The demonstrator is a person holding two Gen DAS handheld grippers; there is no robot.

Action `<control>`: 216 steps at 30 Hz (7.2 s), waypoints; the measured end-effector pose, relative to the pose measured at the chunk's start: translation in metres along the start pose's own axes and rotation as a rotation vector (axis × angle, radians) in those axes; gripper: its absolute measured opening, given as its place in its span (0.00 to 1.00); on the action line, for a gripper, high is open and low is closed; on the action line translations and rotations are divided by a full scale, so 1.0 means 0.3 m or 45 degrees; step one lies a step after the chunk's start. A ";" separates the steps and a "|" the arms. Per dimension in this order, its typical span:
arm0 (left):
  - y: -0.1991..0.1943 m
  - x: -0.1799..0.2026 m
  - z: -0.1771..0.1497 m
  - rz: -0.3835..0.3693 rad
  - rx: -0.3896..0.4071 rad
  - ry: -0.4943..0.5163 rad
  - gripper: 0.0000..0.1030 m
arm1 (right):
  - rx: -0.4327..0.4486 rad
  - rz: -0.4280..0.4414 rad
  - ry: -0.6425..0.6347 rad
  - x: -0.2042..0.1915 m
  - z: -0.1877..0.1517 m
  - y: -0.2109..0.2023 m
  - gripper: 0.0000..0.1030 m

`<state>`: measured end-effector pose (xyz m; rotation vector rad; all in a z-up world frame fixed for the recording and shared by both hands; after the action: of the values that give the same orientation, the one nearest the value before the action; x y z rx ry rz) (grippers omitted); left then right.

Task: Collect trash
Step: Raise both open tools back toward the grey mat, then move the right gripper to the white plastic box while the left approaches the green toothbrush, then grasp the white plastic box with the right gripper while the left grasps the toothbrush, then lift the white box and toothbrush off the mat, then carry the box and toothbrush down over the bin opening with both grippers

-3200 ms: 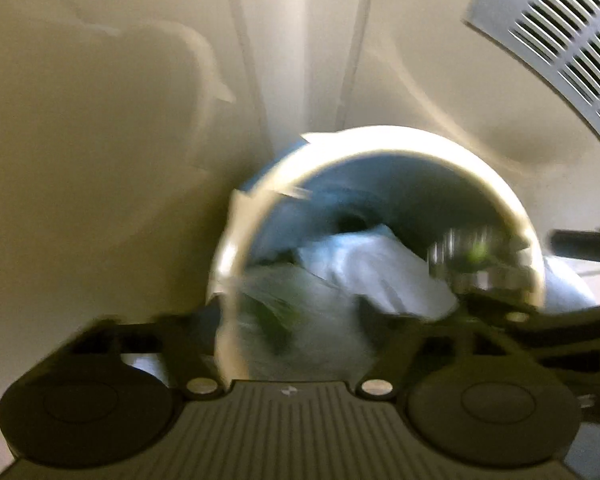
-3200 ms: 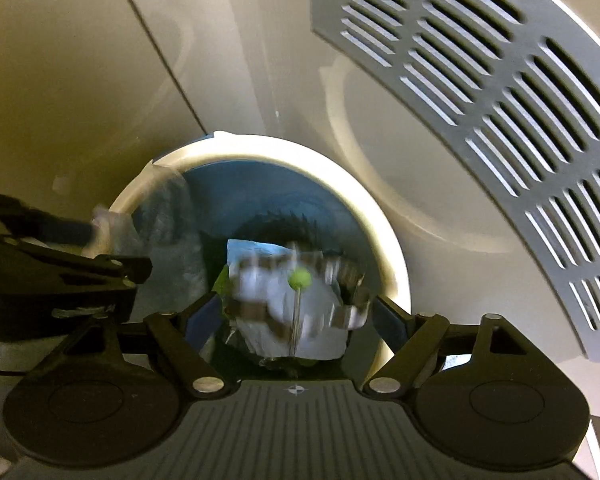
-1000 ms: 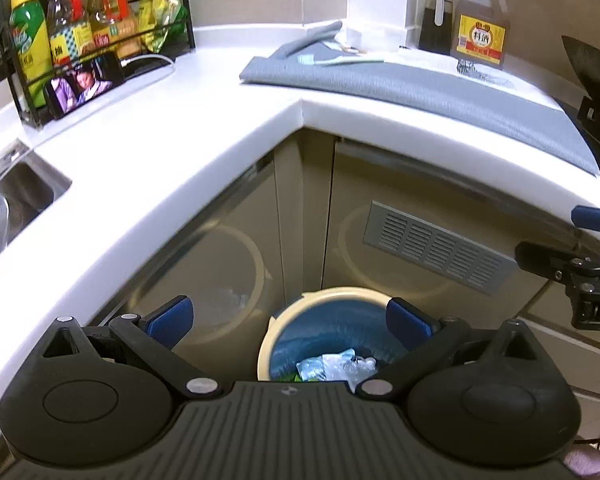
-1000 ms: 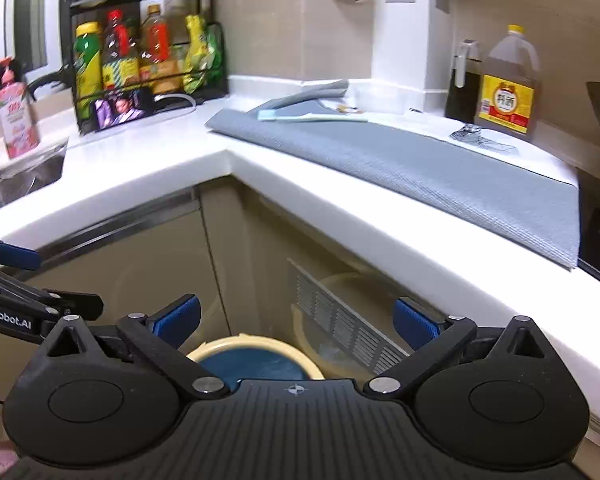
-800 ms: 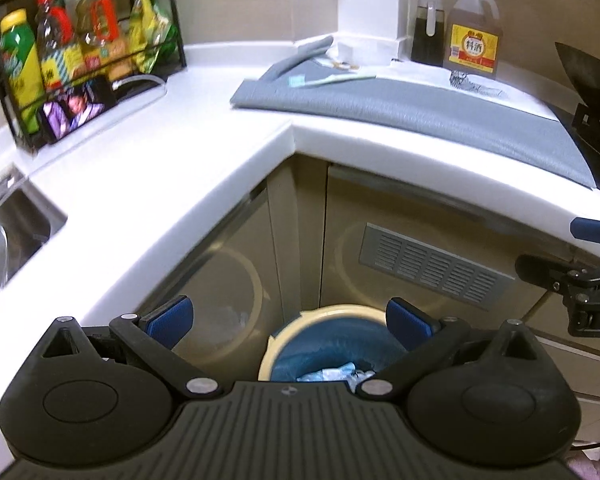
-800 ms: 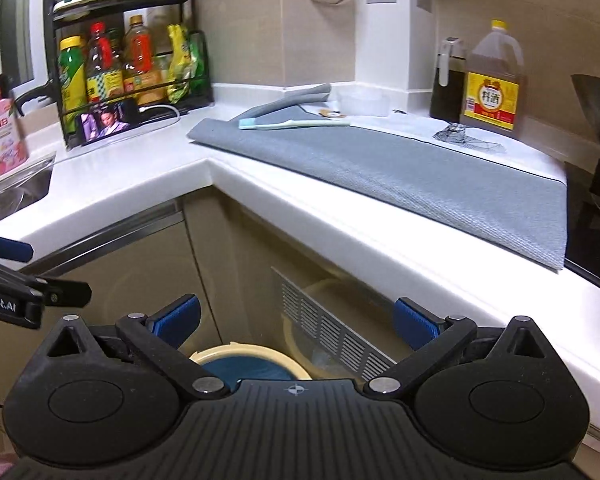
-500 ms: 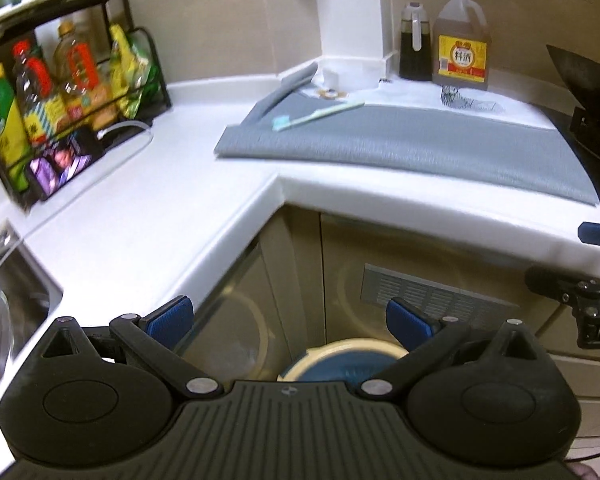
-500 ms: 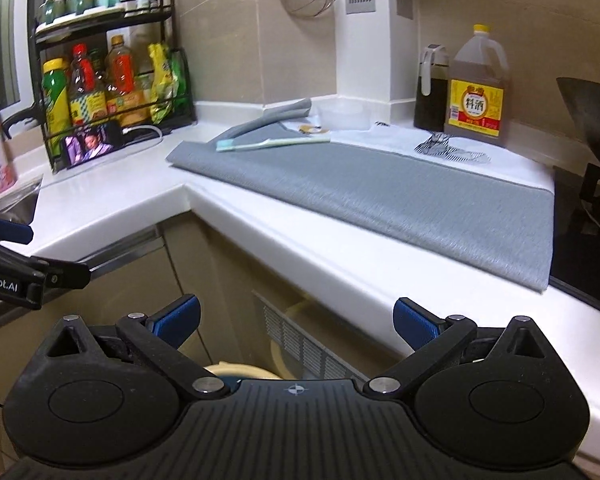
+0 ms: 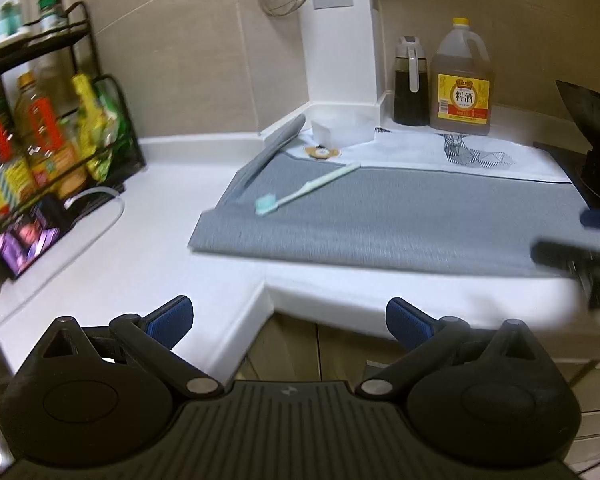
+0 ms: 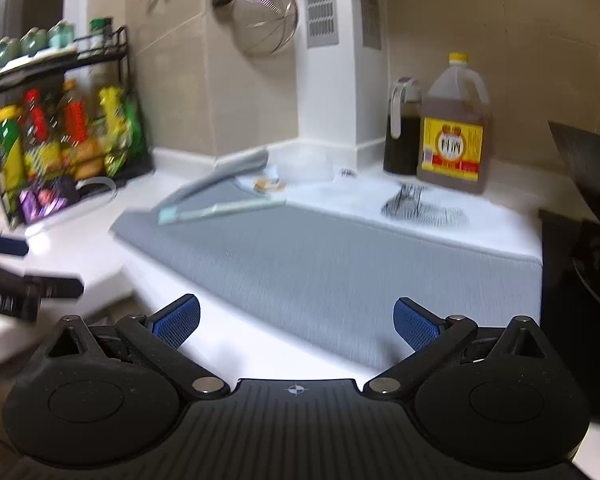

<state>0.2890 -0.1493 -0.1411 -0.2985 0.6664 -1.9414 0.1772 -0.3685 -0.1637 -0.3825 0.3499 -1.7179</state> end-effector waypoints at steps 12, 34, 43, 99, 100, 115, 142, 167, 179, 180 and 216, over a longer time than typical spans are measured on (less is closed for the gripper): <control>0.306 0.016 0.181 -0.028 -0.008 0.099 1.00 | 0.060 -0.018 0.319 0.127 0.331 0.449 1.00; 0.639 -0.047 0.262 -0.121 -0.059 0.052 1.00 | -0.280 -0.376 0.450 0.208 0.425 1.198 1.00; 0.629 -0.056 0.272 -0.111 -0.047 0.041 1.00 | -0.166 -0.578 0.392 0.449 0.436 1.021 1.00; 0.717 -0.029 0.310 -0.201 -0.086 0.054 1.00 | -0.516 -0.303 0.288 0.253 0.345 1.083 1.00; 0.715 -0.026 0.313 -0.207 -0.085 0.053 1.00 | -0.522 -0.287 0.288 0.261 0.338 1.072 1.00; 0.648 -0.007 0.295 -0.244 -0.202 0.020 0.04 | -0.368 -0.145 0.117 0.185 0.315 0.927 0.61; -0.093 -0.026 0.155 -0.153 0.004 -0.094 0.04 | -0.049 0.093 -0.026 -0.020 0.158 -0.017 0.61; -0.512 -0.044 -0.427 -0.058 -0.126 -0.197 0.04 | -0.263 0.377 -0.192 -0.425 -0.346 -0.335 0.62; -0.480 -0.044 -0.538 -0.056 -0.214 -0.219 0.04 | -0.344 0.387 -0.261 -0.460 -0.417 -0.314 0.61; -0.476 -0.041 -0.541 -0.055 -0.219 -0.219 0.04 | -0.349 0.389 -0.265 -0.463 -0.420 -0.312 0.61; -0.332 -0.002 -0.668 -0.112 -0.446 -0.241 0.04 | -0.509 0.394 -0.248 -0.453 -0.492 -0.180 0.61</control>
<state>0.1181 -0.0519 -0.2476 -0.7303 0.8779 -1.8440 0.0872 -0.2223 -0.2806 -0.7408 0.5799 -1.2922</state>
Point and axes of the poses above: each gripper's, at about its wrist camera, not at the fingertips, and y roughly the way its jaws point, x to its right, z to its top, the point moved 8 cm from there along y, roughly the way its jaws point, and after that the axes turned 4 degrees about -y, right-handed, at the moved point
